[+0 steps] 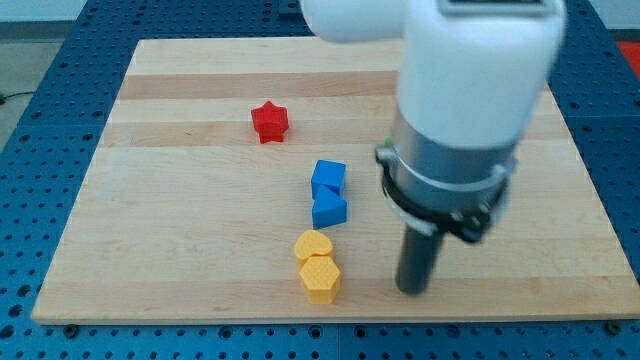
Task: Slide the yellow blocks towards left side
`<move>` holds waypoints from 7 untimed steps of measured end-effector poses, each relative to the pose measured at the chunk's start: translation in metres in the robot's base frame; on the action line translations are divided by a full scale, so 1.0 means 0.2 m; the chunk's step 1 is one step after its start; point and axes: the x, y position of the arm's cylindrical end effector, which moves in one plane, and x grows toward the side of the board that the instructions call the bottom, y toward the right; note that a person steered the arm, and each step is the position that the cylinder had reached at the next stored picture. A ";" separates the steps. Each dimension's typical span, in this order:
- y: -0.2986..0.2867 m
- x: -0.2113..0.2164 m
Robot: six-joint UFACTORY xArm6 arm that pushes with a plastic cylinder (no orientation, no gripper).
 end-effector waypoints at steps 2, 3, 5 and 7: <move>-0.23 0.04; -0.39 0.04; -0.50 0.04; -0.65 0.04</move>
